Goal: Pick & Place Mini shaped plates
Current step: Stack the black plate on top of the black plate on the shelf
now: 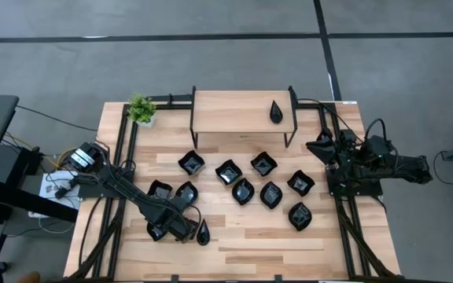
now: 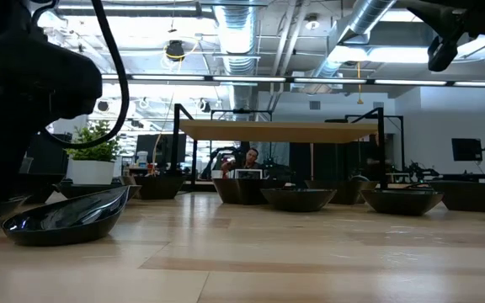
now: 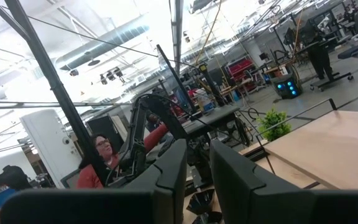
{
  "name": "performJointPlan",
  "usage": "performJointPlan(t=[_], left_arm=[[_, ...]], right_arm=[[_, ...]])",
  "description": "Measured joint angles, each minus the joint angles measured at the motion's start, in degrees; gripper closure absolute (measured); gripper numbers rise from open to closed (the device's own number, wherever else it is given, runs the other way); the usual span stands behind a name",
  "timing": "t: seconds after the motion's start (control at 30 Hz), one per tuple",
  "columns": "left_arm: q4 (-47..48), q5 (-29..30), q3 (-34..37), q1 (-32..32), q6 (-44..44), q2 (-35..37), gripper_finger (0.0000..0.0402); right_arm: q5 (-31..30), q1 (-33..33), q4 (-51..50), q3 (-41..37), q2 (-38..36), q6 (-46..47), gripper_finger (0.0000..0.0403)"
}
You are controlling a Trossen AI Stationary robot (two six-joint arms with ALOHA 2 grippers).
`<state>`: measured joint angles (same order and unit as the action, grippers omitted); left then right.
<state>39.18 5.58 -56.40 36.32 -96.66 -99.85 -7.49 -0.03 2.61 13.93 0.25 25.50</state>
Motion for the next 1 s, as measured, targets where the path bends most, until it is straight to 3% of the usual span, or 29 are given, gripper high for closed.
performJointPlan(t=[0.3, 0.57, 0.83, 1.0], left_arm=[[-1.57, 0.35, -0.02, 0.00, -0.02, 0.02, 0.0322], [-2.12, 0.95, -0.13, 0.00, -0.06, 0.13, 0.0391], [-1.79, 1.14, -0.10, 0.02, -0.04, 1.63, 0.0394], [-2.00, 5.17, -0.09, 0.02, -0.09, 6.61, 0.0394]], right_arm=[[0.00, 0.00, 0.00, 0.00, 0.00, 0.00, 0.0336], [-0.02, 0.00, 0.00, 0.00, 0.00, -0.07, 0.0336], [-0.02, 0.01, 0.00, 0.00, 0.00, -0.07, 0.0336], [-0.01, 0.01, 0.71, 0.00, 0.00, 0.02, 0.0336]])
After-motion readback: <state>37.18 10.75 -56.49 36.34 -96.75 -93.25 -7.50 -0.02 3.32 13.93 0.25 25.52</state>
